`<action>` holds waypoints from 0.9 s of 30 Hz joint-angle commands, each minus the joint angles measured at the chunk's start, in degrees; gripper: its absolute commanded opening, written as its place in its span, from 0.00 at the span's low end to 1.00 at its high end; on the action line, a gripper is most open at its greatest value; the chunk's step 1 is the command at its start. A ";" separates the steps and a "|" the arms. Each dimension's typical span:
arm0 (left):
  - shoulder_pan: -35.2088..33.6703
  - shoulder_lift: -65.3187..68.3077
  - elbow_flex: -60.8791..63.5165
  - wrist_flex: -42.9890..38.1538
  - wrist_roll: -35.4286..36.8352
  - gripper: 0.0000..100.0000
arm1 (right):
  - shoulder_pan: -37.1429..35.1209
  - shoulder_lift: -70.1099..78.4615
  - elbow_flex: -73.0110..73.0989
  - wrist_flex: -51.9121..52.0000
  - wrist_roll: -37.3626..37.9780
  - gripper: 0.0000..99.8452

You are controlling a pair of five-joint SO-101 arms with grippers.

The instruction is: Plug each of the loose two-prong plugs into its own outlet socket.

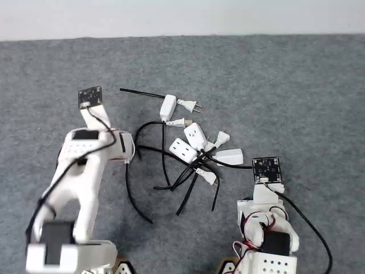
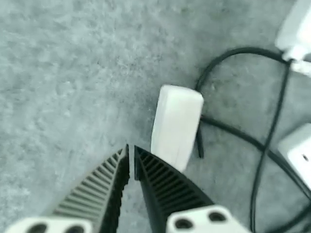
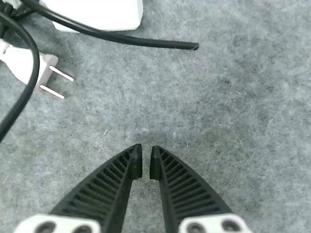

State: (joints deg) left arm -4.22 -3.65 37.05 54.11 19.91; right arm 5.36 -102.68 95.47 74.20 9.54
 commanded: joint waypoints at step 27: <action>15.03 11.96 -11.65 -5.36 1.05 0.01 | 0.75 -0.57 0.79 0.04 -0.18 0.04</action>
State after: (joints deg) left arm 10.02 8.40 25.71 49.63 20.70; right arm 5.36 -102.68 95.47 74.20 9.54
